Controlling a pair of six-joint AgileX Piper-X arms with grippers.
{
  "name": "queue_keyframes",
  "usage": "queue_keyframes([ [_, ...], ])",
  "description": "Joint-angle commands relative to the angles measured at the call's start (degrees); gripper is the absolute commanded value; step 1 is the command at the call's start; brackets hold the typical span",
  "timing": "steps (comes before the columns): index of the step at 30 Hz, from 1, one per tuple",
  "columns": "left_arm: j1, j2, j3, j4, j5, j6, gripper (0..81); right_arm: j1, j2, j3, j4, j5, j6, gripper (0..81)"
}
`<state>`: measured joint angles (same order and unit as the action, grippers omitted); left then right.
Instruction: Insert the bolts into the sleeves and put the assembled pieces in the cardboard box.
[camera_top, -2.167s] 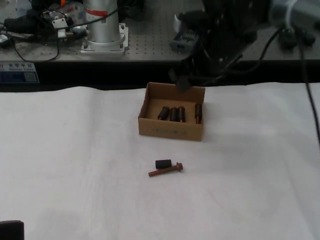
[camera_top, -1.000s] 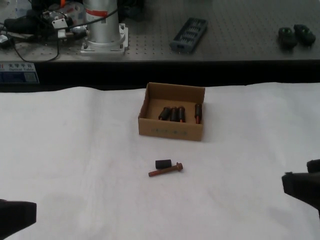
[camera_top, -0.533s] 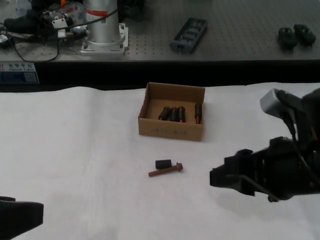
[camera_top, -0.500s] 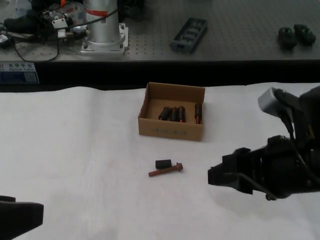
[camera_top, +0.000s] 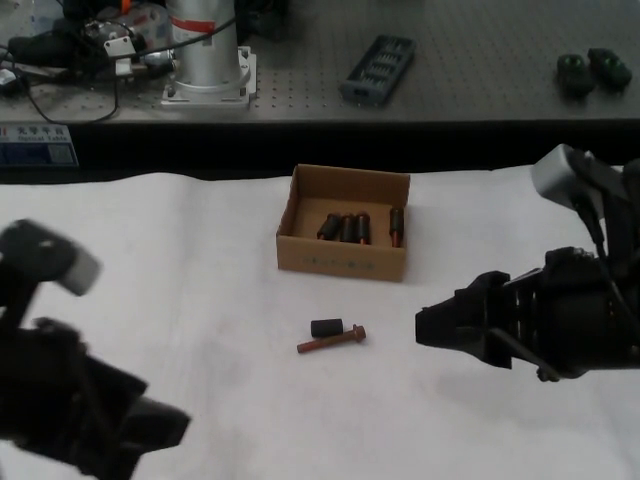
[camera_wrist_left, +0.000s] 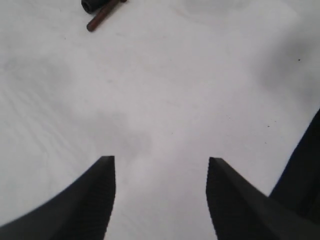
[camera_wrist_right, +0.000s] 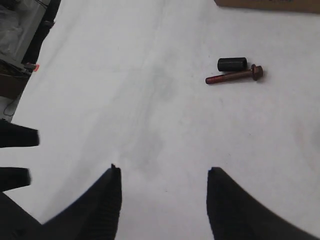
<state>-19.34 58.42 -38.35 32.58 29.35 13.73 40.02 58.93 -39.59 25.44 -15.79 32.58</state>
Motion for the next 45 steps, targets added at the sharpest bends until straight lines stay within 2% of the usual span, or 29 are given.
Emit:
queue_keyframes([
  [1, -1.5, 5.5, -1.0, -5.7, -0.1, 2.2, 40.0, 0.1, -1.6, -0.8, -0.6, -0.6, -0.9, 39.4],
  [5, -3.7, 12.8, -3.8, -9.8, 0.1, 7.4, 40.0, -0.1, -4.4, -0.8, -0.6, -0.6, -2.0, 39.4],
  [10, -6.2, 19.8, -9.0, -9.5, -0.1, 8.1, 40.0, 0.0, -6.7, -0.8, -0.4, -0.6, -2.8, 39.4],
  [13, -7.3, 20.9, -10.4, -8.1, -2.2, 7.8, 39.8, 0.0, -6.5, -0.8, 0.0, -0.4, -4.4, 39.4],
  [17, -7.3, 18.9, -10.4, -6.7, -3.4, 6.4, 33.8, 0.0, -4.1, -0.5, -0.1, -0.3, -3.7, 39.4],
  [20, -7.3, 16.4, -10.4, -6.1, -3.4, 6.4, 29.3, 0.0, 0.6, -0.7, -1.5, -1.0, 0.1, 39.4],
  [24, -7.2, 12.0, -10.4, -4.9, -3.8, 3.8, 29.7, 0.0, 7.6, -2.3, -4.4, -4.2, 5.3, 39.4],
  [34, -6.7, -2.4, -10.4, 4.3, -6.4, 2.6, 29.7, 0.0, 27.1, -13.5, -4.4, -3.5, 11.0, 39.4],
  [40, -6.7, -10.8, -10.4, 5.6, -9.0, 2.6, 29.7, 0.0, 37.7, -20.2, -4.4, -2.7, 20.9, 39.4],
  [45, -6.7, -15.7, -10.4, 7.0, -9.8, 2.3, 29.7, 0.0, 43.6, -23.9, -4.3, -2.7, 35.8, 39.4],
])
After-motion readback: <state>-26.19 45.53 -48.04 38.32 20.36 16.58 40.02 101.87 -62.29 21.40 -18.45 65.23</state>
